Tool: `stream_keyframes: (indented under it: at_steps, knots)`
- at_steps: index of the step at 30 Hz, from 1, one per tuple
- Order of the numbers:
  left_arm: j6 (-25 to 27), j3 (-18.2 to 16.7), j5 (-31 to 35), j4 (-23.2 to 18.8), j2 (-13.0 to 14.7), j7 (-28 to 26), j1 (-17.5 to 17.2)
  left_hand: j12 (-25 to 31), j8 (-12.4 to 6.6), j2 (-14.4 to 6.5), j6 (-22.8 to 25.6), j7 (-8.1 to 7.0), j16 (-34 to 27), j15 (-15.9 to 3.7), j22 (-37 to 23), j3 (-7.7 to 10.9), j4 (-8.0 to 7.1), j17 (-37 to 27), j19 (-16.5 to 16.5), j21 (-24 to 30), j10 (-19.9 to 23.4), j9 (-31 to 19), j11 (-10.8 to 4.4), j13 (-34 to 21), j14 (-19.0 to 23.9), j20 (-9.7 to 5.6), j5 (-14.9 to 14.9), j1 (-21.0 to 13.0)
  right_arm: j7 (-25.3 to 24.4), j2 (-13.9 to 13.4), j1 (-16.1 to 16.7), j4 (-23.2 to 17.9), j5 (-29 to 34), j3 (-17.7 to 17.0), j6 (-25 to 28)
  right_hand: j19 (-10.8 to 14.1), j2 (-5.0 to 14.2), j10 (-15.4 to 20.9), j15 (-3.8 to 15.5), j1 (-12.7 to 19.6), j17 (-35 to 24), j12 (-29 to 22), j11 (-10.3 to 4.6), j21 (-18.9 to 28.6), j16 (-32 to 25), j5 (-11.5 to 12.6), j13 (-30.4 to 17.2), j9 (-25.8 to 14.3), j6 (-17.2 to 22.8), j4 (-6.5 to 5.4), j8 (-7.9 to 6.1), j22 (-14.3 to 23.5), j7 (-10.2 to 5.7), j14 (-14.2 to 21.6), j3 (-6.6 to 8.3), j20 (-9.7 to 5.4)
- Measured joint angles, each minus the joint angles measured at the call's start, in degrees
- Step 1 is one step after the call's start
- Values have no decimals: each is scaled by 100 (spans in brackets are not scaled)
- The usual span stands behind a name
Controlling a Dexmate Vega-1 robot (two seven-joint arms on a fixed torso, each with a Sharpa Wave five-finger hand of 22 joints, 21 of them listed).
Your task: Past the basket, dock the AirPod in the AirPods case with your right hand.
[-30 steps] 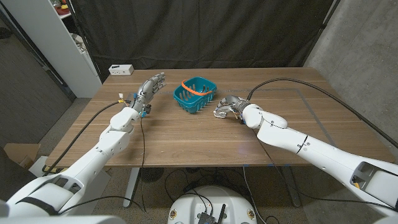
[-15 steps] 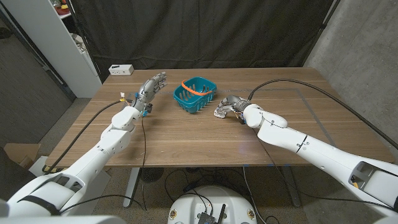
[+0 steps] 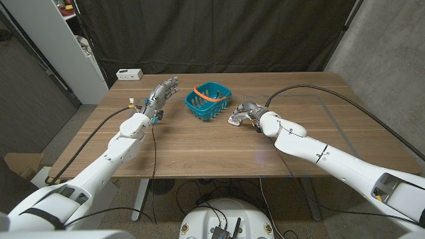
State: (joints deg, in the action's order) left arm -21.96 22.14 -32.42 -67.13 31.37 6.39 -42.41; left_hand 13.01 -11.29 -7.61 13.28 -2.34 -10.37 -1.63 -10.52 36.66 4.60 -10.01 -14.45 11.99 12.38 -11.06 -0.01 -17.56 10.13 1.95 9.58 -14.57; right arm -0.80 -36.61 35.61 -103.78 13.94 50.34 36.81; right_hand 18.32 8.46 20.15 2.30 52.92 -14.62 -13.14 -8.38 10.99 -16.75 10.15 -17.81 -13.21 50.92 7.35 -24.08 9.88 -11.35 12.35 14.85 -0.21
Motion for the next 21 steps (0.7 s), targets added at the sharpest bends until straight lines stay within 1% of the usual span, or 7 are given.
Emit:
stream_keyframes:
  at_steps: [2, 7, 9, 14, 21]
  knots:
    - [4, 1, 0, 0, 0, 4, 1, 0, 0, 0, 0, 0, 0, 0, 0, 0, 0, 0, 0, 0, 0, 0, 0, 0, 0, 0, 0, 0, -9, 8, 2, 8, -13, -6, 6, 0, 0, 0, 16, 0, 0, 0, 0, 0, 0, 0, 0, 0, 0, 23, 36, 0, 0, 16, -23, 0]
    - [29, 6, -2, -4, 4, 23, 4, 0, 0, 0, 0, 0, 0, 0, 0, 0, 0, 0, 0, 0, 0, 0, 0, 0, 0, 0, 0, 0, -20, 18, 13, 14, -32, -28, 11, 16, 0, 0, 16, 0, 0, 0, 0, 0, 0, 0, 0, 0, 20, 23, 50, 0, 20, 16, -23, -16]
    - [40, 8, -3, -16, 16, 24, 7, 0, 0, 0, 0, 0, 0, 0, 0, 0, 0, 0, 0, 0, 0, 0, 0, 0, 0, 0, 0, 0, -20, 18, 18, 14, -32, -34, 11, 31, 0, 28, 16, 0, 0, 0, 28, 0, 0, 0, 9, 0, 20, 23, 57, 0, 20, 16, -23, -32]
    - [63, 12, -4, -40, 24, 24, 6, 0, 0, 0, 0, 0, 0, 0, 0, 0, 0, 1, 0, 0, 0, 0, 0, 0, 0, 0, 0, 0, -73, 6, 49, -8, -98, -65, 9, 32, 0, 7, -6, 0, -1, 0, 49, 27, 1, 0, 27, 1, 19, 23, 58, 0, 20, 38, -23, -32]
    - [85, 28, -1, -43, 25, 26, 28, 0, 0, 0, 0, 0, 0, 0, 0, 1, -1, 1, 0, 0, 0, 0, 0, 0, 0, 0, 0, 0, -133, -10, 91, -30, -148, -107, -64, 32, 0, 7, -14, 0, -1, 0, 49, 27, 1, 0, 27, 18, 19, 23, 91, 0, 20, 46, -23, -32]
